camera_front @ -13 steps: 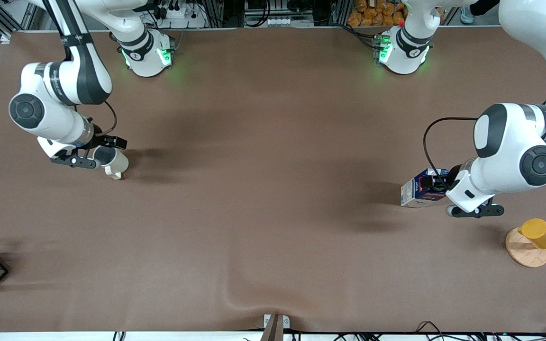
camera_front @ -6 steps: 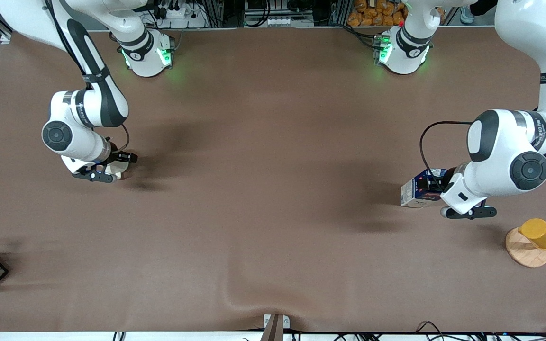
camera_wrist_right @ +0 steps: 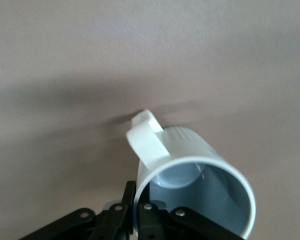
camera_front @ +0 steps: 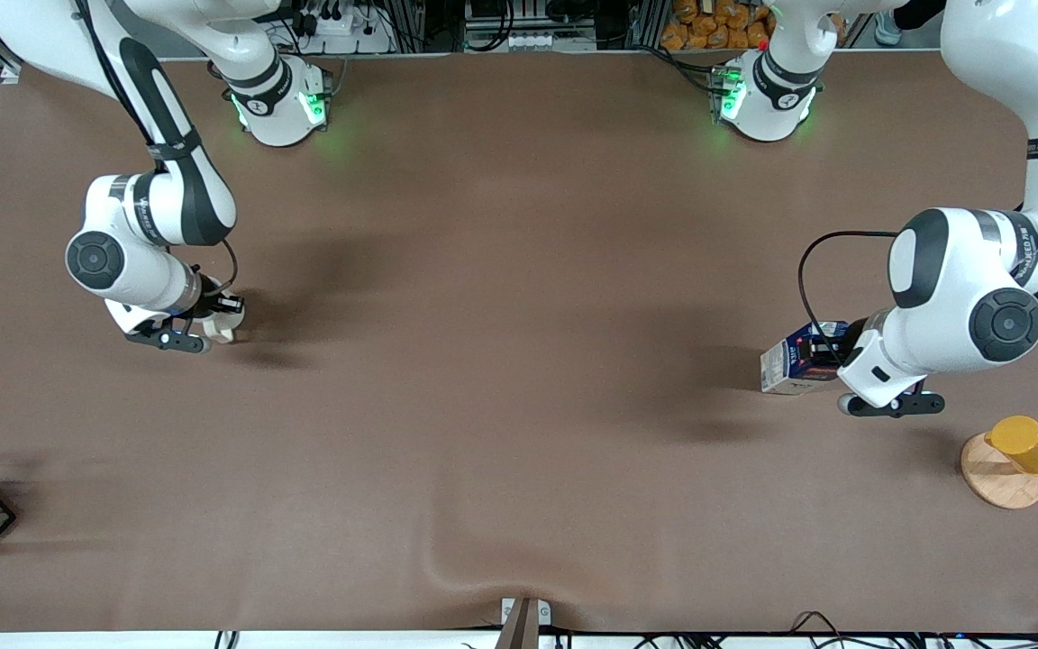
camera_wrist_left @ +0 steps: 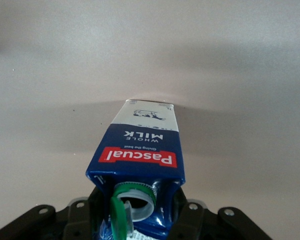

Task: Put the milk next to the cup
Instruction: 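Close the left gripper on the carton while the right gripper grasps the mug, then carry the carton and the mug toward the table middle with both grippers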

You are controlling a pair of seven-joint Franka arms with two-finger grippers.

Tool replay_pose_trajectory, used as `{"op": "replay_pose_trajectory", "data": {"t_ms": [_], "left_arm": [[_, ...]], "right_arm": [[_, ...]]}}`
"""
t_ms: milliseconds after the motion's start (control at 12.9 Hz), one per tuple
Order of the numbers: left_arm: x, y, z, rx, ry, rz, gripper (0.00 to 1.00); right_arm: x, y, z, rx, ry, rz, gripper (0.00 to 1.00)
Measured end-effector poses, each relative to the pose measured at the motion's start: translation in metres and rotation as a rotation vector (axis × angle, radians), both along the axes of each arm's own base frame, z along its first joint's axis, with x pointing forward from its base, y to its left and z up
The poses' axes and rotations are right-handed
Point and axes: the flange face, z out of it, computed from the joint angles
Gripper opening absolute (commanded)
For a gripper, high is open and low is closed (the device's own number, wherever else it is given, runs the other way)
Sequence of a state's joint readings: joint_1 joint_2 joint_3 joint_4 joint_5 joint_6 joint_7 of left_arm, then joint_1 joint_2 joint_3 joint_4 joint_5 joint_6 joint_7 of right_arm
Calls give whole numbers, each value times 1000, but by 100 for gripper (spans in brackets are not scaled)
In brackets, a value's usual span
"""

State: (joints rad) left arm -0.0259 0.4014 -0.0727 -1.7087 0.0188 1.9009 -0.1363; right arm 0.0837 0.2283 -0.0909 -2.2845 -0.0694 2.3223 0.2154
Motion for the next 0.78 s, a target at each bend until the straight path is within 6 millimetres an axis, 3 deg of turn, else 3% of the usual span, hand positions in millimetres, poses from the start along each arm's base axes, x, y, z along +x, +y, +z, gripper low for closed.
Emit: {"op": "replay_pose_trajectory", "data": {"t_ms": [156,389,544,778], "left_arm": [[0,-3,1,-1,-1,-5,38],[0,-21,11,-7,-13,-32,40],[-5,-49,26,-10,-3,-57,39],[-20,-114,55,-8,8,-56,39]], "right_arm": [[13,16,21,2,-52,32,0],[34,59,75,2,-89,74,0],[40,102,98,12,-104,108,0],[31,179,106,57,-121,76,0]]}}
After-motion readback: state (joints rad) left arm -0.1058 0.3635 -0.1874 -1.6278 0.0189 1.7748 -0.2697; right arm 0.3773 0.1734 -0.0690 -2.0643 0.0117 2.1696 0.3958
